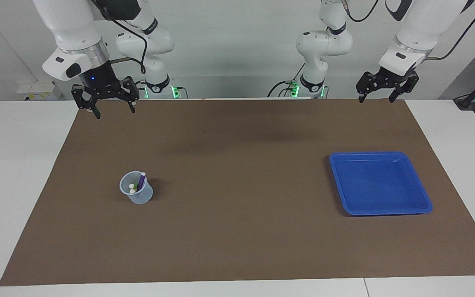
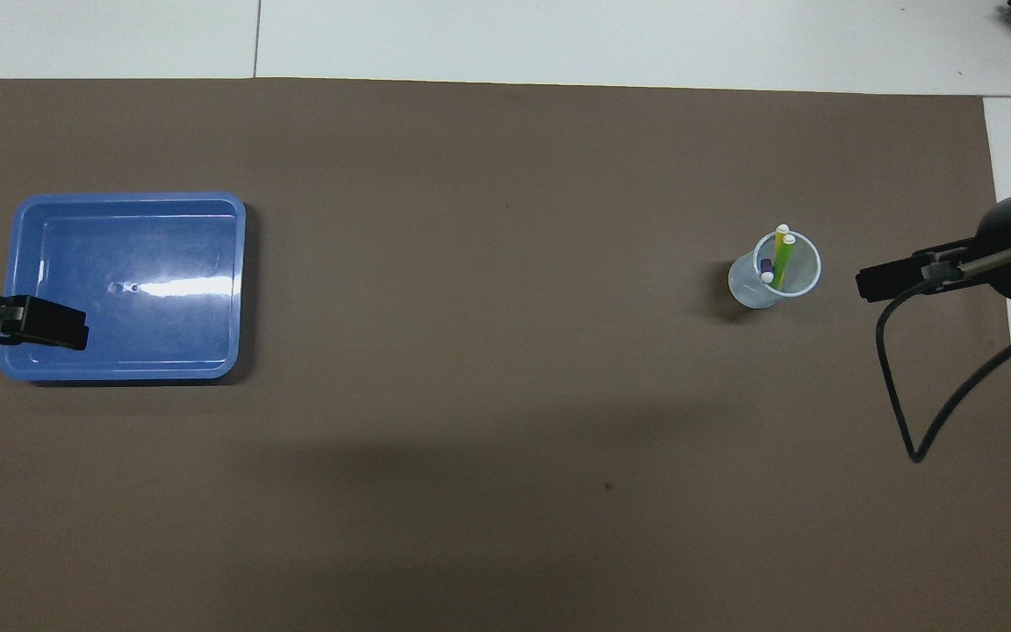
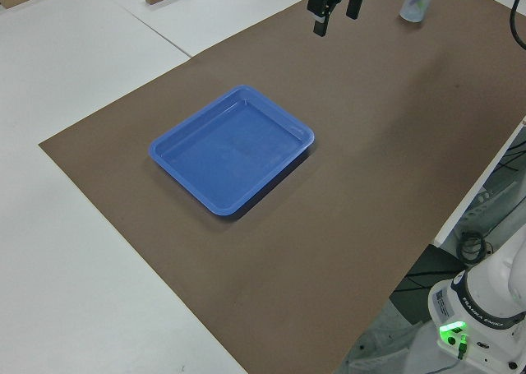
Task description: Right arm passes pens to left for tray arrangement
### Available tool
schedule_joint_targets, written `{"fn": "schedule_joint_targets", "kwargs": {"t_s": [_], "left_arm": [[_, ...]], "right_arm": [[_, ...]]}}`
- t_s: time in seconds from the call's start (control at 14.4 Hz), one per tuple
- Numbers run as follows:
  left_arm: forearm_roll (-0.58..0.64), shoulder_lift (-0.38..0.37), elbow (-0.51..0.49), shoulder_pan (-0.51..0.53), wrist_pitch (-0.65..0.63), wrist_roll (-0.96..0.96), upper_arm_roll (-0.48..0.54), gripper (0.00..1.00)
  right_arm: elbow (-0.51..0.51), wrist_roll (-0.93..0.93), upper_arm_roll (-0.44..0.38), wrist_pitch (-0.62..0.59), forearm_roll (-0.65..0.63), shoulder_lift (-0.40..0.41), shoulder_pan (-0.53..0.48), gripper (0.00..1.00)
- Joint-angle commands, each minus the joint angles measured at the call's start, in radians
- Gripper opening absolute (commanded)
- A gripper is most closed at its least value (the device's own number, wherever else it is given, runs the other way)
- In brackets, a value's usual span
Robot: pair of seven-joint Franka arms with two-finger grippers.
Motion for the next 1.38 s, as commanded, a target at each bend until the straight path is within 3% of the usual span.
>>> {"fn": "schedule_joint_targets", "kwargs": {"t_s": [0.0, 1.32], "left_arm": [[-0.002, -0.024, -0.025, 0.008, 0.000, -0.003, -0.005, 1.00], [-0.002, -0.024, -0.022, 0.015, -0.007, 0.002, -0.002, 1.00]], "right_arm": [[-0.009, 0.023, 0.001, 0.000, -0.012, -0.006, -0.001, 1.00], [-0.019, 0.011, -0.001, -0.006, -0.005, -0.068, 0.045, 1.00]]}}
